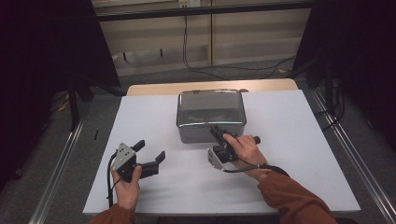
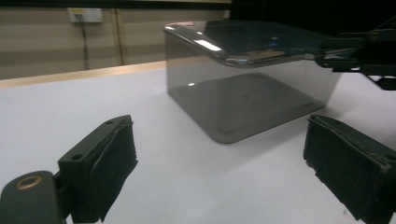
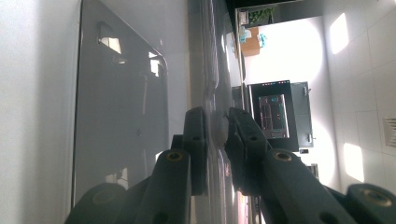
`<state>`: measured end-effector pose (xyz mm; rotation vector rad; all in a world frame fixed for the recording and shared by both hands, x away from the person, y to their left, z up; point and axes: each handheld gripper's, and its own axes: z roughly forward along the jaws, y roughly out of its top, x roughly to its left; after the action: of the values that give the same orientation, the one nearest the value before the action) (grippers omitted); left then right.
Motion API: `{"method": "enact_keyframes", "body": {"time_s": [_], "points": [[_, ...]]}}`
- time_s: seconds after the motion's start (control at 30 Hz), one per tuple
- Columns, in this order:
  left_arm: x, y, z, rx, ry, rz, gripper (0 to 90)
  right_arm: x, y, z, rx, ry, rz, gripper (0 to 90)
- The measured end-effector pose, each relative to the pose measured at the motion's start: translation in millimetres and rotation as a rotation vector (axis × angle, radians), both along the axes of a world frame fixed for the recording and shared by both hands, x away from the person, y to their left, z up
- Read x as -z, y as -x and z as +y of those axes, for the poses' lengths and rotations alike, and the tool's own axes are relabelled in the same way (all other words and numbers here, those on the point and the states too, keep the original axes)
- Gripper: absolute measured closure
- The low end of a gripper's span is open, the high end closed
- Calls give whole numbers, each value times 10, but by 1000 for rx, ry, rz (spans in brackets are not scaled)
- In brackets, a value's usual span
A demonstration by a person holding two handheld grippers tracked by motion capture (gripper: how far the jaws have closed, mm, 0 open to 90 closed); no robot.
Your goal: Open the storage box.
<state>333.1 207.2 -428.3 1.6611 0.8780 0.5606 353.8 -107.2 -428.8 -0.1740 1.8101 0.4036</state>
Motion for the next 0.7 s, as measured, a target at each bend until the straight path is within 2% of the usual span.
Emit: {"method": "enact_keyframes", "body": {"time_s": [0.1, 0.2, 0.33, 0.5, 0.7], "points": [[-12, -10, -23, 9, 10, -4, 79, -5, -1, -3, -3, 1, 0, 781], [-30, -12, -37, -22, 28, -19, 44, -12, -1, -7, -5, -6, 2, 785], [-47, -41, -57, -12, 41, -21, 38, -20, -3, -13, -6, -13, 4, 785], [-52, -77, -100, 18, 7, -30, 38, -32, -7, -17, -14, -13, 5, 787], [-71, -150, -162, 42, 4, -45, 34, -62, -9, -24, -18, -24, 9, 792]]}}
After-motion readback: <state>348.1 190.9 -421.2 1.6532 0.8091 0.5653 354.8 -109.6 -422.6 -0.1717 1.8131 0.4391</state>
